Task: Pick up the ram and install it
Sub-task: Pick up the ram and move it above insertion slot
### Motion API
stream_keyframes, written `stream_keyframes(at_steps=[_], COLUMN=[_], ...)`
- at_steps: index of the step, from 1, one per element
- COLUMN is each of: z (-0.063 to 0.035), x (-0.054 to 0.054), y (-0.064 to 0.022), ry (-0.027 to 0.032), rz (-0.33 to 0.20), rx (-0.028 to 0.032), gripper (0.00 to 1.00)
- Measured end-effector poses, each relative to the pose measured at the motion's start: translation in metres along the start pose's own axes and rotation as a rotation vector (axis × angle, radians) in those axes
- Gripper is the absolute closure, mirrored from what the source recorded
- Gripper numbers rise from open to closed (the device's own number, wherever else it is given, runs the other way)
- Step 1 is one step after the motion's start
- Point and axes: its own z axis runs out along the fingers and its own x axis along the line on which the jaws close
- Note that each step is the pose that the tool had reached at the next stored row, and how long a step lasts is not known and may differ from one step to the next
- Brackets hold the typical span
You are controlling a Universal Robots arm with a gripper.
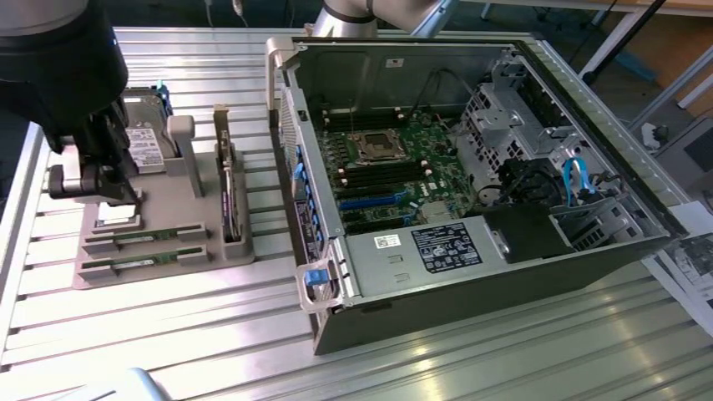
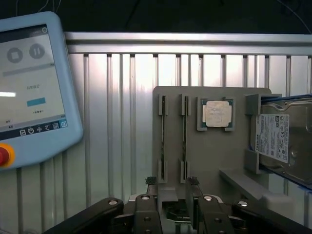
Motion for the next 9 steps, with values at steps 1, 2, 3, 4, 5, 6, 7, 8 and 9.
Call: stream_keyframes(at_steps=[1, 2, 3, 4, 5, 6, 7, 8, 9], z=[0.0028, 0.0062, 0.0092, 0.0114, 0.0143, 0.0168, 0.0196, 0.0229, 0.0253], x=[0.0, 0.0, 0.0, 0.0, 0.0, 0.0, 0.001, 0.001, 0.001], y=[0.0, -0.0001, -0.0001, -0.0001, -0.0002, -0.0002, -0.0002, -0.0002, -0.0003], ry=[0.0, 0.0, 0.0, 0.0, 0.0, -0.0001, 0.0, 0.0, 0.0], rz=[0.0, 0.0, 0.0, 0.0, 0.0, 0.0, 0.0, 0.0, 0.0], rx=[-0.0008, -0.0015, -0.0021, -0.0026, -0.0031, -0.0038, -0.0047, -0.0055, -0.006], gripper=[0.64, 0.64, 0.64, 0.64, 0.64, 0.64, 0.64, 0.64, 0.64])
